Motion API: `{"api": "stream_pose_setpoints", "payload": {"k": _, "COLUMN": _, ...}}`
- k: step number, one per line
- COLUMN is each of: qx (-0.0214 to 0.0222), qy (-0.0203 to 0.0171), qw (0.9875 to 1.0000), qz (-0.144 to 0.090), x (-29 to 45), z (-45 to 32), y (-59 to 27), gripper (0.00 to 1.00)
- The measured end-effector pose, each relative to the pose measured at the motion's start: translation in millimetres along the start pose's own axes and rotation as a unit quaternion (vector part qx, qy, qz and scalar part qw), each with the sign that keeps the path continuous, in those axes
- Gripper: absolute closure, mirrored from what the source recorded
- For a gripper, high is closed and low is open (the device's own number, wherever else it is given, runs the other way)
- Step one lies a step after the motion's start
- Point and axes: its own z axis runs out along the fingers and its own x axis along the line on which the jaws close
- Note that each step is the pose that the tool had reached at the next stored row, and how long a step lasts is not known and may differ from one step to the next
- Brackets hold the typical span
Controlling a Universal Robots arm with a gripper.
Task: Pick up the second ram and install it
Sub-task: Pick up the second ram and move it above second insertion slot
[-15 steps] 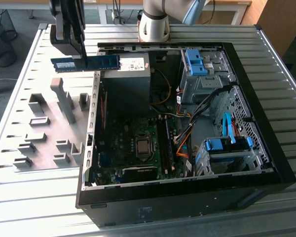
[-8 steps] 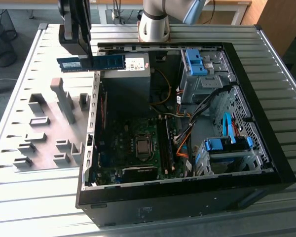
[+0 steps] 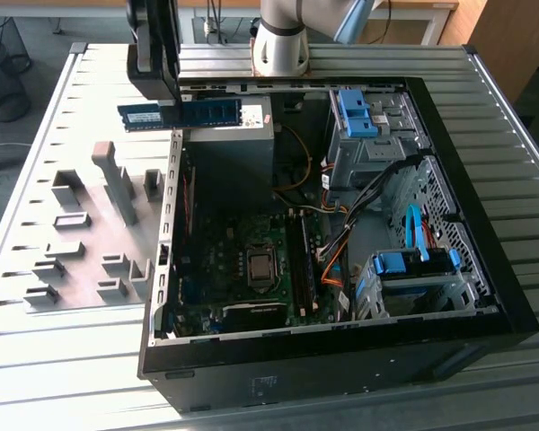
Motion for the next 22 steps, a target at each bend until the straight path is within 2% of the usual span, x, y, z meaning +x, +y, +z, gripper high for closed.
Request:
{"api": "stream_pose_setpoints", "payload": {"k": 10, "qx": 0.0001, "qy": -0.0011, "qw": 1.0000, "qz": 0.000, "x": 0.1, "z": -0.1, "y": -6.9, "gripper": 0.86}}
{"api": "stream_pose_setpoints", "payload": {"k": 13, "qx": 0.0000, "qy": -0.0011, "qw": 1.0000, "qz": 0.000, "x": 0.2, "z": -0.2, "y": -11.5, "gripper": 0.86}}
{"api": "stream_pose_setpoints", "payload": {"k": 16, "qx": 0.0000, "qy": -0.0011, "qw": 1.0000, "qz": 0.000, "x": 0.3, "z": -0.3, "y": -22.1, "gripper": 0.86}}
{"api": "stream_pose_setpoints", "payload": {"k": 22, "qx": 0.0000, "qy": -0.0011, "qw": 1.0000, "qz": 0.000, "x": 0.8, "z": -0.2, "y": -49.2, "gripper": 0.86}}
